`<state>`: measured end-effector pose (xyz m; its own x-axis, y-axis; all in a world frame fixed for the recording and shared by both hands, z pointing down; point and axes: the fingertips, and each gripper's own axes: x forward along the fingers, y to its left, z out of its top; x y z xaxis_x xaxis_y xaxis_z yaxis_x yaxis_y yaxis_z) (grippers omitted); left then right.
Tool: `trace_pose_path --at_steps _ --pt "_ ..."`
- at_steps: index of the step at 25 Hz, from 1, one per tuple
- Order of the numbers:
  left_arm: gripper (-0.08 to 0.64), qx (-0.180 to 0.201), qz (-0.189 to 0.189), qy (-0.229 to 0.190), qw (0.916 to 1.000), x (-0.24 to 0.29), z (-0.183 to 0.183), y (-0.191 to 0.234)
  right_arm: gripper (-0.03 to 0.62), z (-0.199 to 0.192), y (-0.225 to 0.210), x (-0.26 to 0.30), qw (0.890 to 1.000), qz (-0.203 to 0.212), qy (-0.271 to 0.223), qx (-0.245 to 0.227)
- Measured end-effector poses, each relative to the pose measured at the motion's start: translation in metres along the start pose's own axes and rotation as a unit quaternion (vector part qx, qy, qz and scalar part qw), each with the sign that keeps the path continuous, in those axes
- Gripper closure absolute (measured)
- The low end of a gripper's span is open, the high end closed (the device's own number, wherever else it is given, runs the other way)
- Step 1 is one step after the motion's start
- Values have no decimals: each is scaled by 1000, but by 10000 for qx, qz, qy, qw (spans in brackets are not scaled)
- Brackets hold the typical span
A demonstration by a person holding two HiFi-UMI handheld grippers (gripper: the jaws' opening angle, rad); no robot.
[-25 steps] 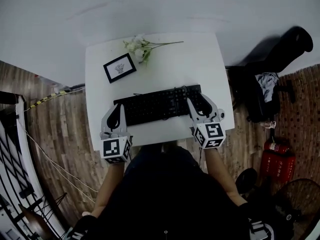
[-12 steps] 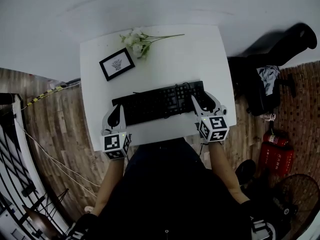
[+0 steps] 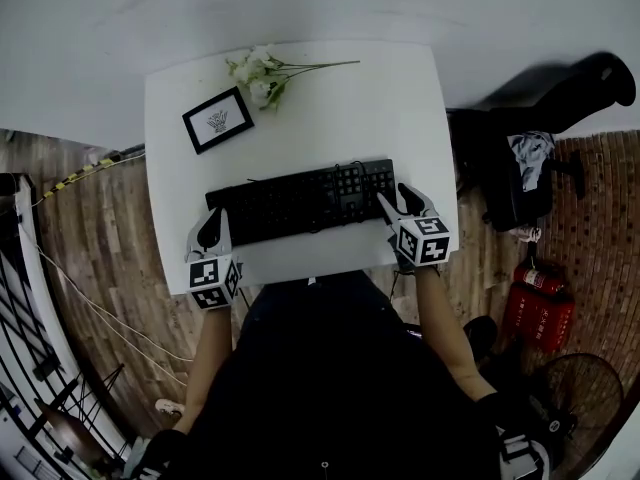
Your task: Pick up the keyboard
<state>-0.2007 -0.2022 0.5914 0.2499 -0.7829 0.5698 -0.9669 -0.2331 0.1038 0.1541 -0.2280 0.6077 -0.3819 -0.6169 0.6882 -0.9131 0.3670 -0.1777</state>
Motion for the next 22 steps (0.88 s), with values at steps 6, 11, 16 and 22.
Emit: trace_pose_path --at_steps 6,11,16,22 --pt "548 -96 121 326 9993 2 -13 3 373 -18 -12 12 9979 428 467 126" --pt "548 -120 243 392 9989 -3 -17 3 357 -27 -13 22 9943 759 695 290" --pt "548 -143 350 431 9984 -9 -21 5 353 -30 -14 26 9907 996 823 422" --pt "547 -202 459 444 9978 -14 -24 11 351 -35 -17 33 9848 1140 1155 624"
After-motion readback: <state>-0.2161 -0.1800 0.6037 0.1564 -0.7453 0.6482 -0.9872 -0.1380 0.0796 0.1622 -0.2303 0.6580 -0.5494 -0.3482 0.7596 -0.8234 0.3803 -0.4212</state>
